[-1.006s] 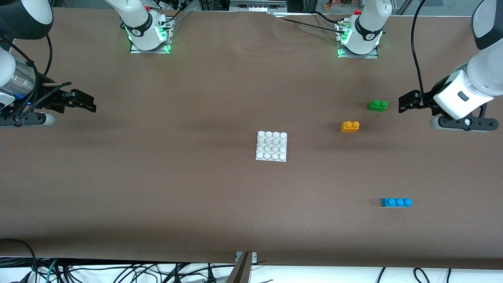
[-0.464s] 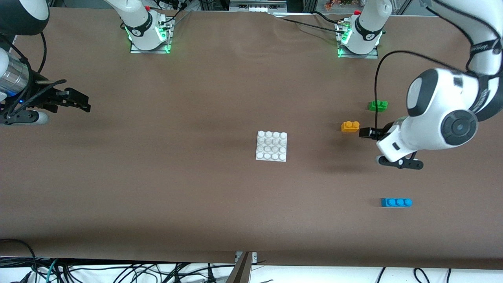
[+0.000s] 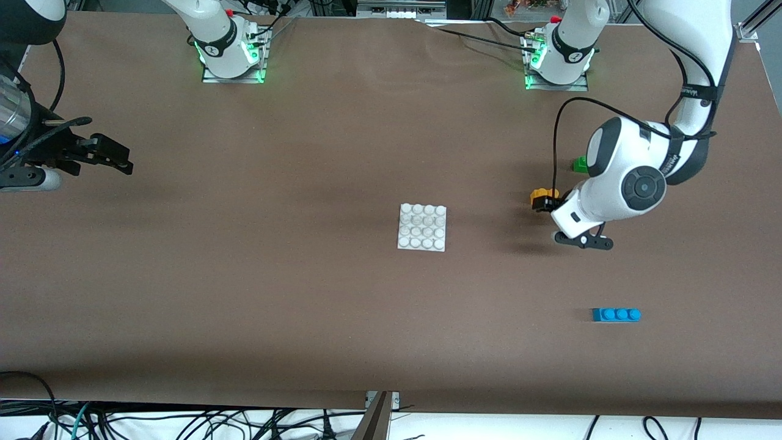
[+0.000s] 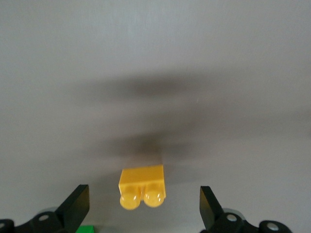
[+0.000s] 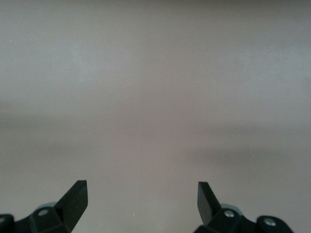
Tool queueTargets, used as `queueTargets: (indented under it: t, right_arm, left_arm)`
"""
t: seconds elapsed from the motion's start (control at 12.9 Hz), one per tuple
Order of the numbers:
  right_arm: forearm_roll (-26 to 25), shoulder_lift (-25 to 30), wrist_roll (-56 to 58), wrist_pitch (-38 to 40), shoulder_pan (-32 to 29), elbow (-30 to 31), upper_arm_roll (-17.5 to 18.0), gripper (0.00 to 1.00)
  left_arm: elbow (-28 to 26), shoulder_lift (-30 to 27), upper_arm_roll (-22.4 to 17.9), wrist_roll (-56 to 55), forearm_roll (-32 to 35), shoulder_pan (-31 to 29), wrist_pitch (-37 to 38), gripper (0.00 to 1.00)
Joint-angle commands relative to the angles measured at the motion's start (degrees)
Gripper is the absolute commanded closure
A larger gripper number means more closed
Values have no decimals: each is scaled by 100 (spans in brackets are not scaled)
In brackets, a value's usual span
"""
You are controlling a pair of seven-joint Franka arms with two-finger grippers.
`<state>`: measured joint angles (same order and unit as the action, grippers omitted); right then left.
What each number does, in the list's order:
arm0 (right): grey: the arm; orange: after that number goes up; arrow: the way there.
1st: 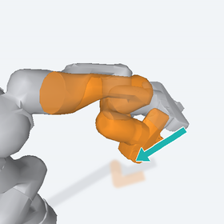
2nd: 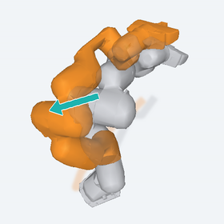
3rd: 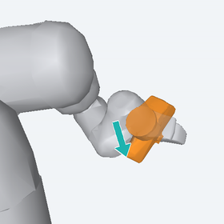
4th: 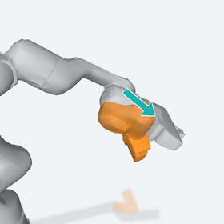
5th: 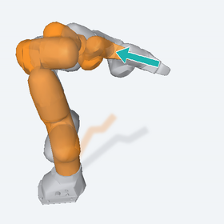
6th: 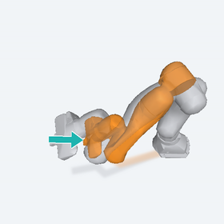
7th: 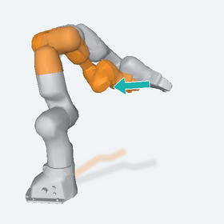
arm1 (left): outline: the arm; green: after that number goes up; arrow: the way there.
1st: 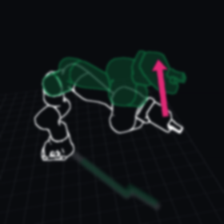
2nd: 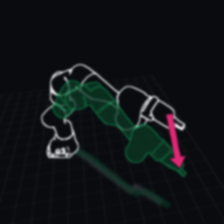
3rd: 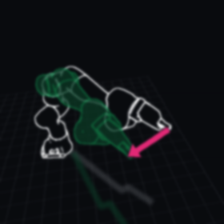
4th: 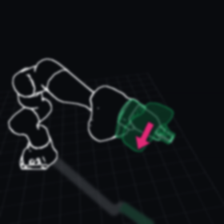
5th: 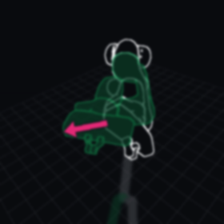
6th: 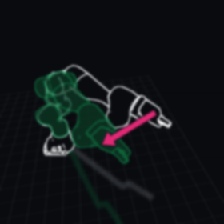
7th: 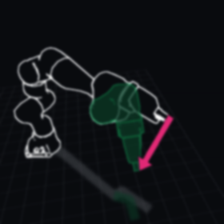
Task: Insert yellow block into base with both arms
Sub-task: 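Reach the left gripper down over the yellow brick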
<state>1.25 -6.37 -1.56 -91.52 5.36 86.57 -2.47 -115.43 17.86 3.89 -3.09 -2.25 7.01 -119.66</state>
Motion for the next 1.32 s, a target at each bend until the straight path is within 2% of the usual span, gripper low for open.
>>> queueTargets:
  t: [0.0,0.15,0.46,0.85,1.24]
  right_arm:
    - [-20,13,24,108,-53,-44,45,0]
    - [-28,13,24,108,-53,-52,45,0]
    - [-28,13,7,213,-70,-17,45,0]
    - [-37,13,24,187,-88,-17,36,0]
    - [-28,-13,16,179,-88,-35,36,0]
  left_arm:
    - [-1190,-661,85,-139,128,3,-698,0]
    - [-1323,-661,85,-279,364,3,-734,0]
    - [-1491,-626,314,-1315,1076,3,-892,0]
    - [-1895,-442,314,-1282,1087,-15,-1893,0]
    - [-1930,-459,323,-993,1087,-181,-1930,0]
